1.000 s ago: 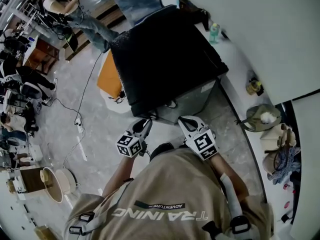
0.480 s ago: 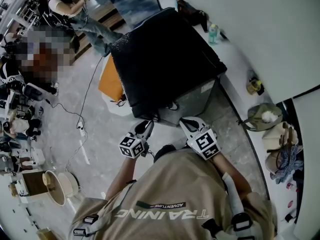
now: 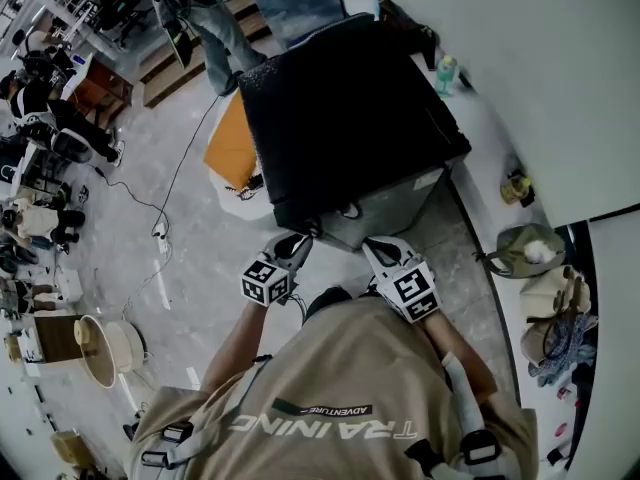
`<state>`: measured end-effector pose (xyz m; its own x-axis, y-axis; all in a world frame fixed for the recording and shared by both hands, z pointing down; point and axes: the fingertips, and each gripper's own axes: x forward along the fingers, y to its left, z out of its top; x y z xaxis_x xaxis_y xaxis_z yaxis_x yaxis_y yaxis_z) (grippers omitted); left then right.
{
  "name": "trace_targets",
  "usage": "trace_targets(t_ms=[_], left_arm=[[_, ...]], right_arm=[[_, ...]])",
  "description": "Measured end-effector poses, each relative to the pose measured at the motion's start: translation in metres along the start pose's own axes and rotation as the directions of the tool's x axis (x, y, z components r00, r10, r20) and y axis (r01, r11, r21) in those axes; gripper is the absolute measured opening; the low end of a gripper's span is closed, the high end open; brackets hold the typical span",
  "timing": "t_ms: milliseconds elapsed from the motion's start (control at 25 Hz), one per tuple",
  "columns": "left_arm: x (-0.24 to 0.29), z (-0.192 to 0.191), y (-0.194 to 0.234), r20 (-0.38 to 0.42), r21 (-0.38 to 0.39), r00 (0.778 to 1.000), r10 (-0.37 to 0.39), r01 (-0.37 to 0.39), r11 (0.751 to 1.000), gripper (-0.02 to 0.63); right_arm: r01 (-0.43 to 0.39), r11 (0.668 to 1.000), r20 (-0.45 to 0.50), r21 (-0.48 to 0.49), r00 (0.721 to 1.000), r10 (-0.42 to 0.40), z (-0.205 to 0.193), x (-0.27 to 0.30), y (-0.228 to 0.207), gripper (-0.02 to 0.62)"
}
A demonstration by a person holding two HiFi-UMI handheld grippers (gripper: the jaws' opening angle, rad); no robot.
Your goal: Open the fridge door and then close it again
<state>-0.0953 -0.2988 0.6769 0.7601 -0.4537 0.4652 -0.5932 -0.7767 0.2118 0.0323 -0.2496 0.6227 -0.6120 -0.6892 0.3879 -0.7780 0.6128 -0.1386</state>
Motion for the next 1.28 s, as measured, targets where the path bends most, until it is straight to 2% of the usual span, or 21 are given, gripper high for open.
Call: trace_targets(t_ms=[200,440,840,1120,1280], left_arm=[[0.003,-0.001,-0.001,-0.04,0.013,0.999,-0.022,0.022,1.0,0.063],[0.001,-0.001,-0.003,-0.064,0.045,0.998,0.016,-0.013,0.999,0.061],[-0.001,-0.003,-0.006,-0.076,0.007,0.993,-0.087,0.088,0.996,0.058],[-0.002,-0.002,-0.004,-0.084,-0.013,0.99,-0.114,0.114,0.993,0.055],[-0.004,-0.002,-0.005,-0.089,-0.019,0.987,-0.134,0.133,0.991,0.054]], right_arm=[[-0.007,1.0,-0.011,0.017,1.0,0.007,-0.004,0.003,-0.002,-0.005],[-0.007,0.999,-0.022,-0.034,1.0,0.007,0.008,0.008,0.009,-0.005],[0.058,0.998,-0.042,-0.009,0.997,-0.058,0.015,0.011,0.029,-0.005],[0.119,0.992,-0.062,-0.04,0.991,-0.122,0.027,0.016,0.048,-0.005],[0.156,0.988,-0.065,-0.011,0.986,-0.156,0.024,0.011,0.054,-0.005]])
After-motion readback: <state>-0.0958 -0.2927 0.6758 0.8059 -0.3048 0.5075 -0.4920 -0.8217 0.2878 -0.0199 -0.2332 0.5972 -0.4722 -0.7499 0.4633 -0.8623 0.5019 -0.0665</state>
